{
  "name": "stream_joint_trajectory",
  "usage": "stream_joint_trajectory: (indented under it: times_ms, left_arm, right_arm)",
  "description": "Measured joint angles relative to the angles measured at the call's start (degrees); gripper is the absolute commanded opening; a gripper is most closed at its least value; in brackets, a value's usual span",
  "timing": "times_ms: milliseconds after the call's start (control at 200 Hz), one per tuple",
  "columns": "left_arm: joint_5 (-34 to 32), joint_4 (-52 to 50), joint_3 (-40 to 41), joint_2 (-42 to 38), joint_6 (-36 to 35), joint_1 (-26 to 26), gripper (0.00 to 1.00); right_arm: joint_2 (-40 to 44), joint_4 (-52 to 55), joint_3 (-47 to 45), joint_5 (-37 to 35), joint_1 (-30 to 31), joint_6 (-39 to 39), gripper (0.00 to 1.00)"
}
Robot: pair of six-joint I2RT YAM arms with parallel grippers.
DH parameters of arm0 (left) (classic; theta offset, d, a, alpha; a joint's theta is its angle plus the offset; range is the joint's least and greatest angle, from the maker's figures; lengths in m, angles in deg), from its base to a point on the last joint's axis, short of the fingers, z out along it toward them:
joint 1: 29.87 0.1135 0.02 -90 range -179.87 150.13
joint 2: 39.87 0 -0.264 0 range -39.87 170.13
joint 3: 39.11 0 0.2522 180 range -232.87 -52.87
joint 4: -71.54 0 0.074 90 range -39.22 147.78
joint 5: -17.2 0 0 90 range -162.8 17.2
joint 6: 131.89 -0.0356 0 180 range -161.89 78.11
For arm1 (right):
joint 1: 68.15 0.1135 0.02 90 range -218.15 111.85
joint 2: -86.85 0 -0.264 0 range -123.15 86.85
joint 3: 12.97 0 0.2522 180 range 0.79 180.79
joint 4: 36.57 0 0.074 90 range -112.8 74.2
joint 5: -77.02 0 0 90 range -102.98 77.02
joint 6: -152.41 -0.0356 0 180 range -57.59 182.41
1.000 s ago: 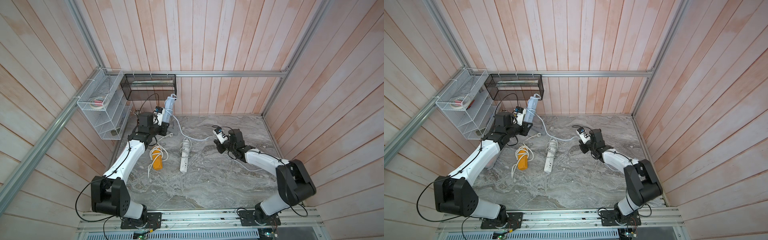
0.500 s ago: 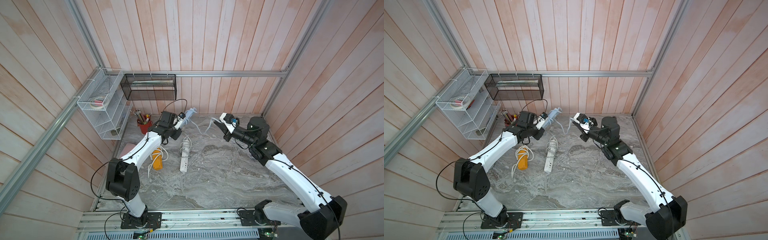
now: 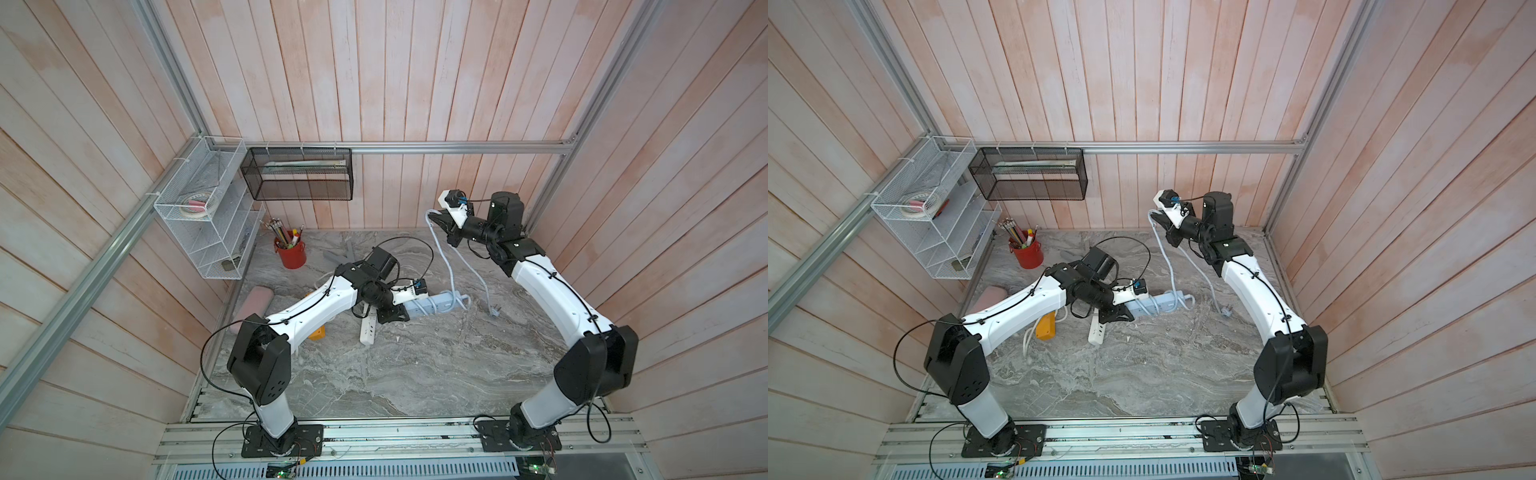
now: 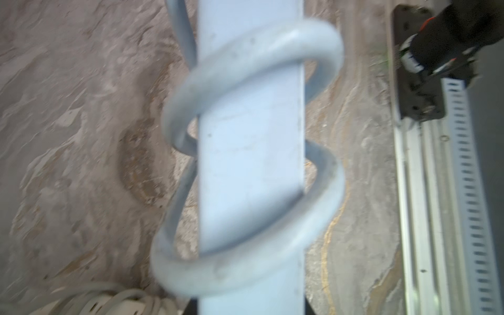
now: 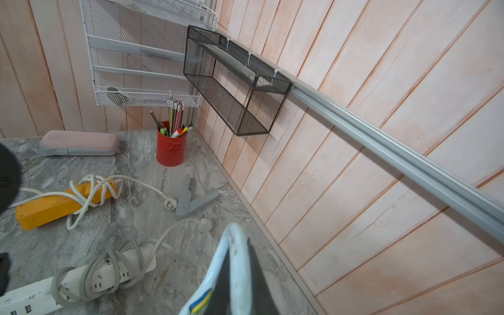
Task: Wrap the cord around the power strip
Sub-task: Wrap the power cord around the power strip.
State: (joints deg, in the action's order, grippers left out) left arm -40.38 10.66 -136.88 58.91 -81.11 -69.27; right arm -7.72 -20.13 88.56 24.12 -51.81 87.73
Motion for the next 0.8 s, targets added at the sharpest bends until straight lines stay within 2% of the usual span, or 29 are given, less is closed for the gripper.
stream_joint_trajectory:
  times_ms: [210,305,425,530,640,800]
  left_arm:
    - [12.28,1.44,0.24,-6.25,2.14,0.37,0.0]
    - [16.02,9.53,2.95,-10.95,7.56,1.44,0.0]
    - [20.11,24.96,10.16,-16.17,19.43,5.42,0.0]
    - [21.29,37.33,15.21,-17.38,28.98,8.94,0.0]
    - [19.71,47.98,18.8,-17.42,37.97,12.94,0.0]
    - [15.78,55.98,22.32,-17.42,47.04,19.61,0.0]
  right_arm:
    - [-8.15,-4.39,-0.46,5.57,-4.52,-9.55,0.0]
    - [-10.71,-8.59,-2.19,7.02,-5.25,-15.19,0.0]
    - [-11.82,-15.19,-7.78,7.3,-4.15,-22.88,0.0]
    - [-11.85,-18.25,-12.92,4.9,-2.38,-27.06,0.0]
    - [-11.82,-20.22,-19.1,1.46,0.33,-29.83,0.0]
    - [-11.54,-24.02,-28.85,-2.27,4.59,-31.52,0.0]
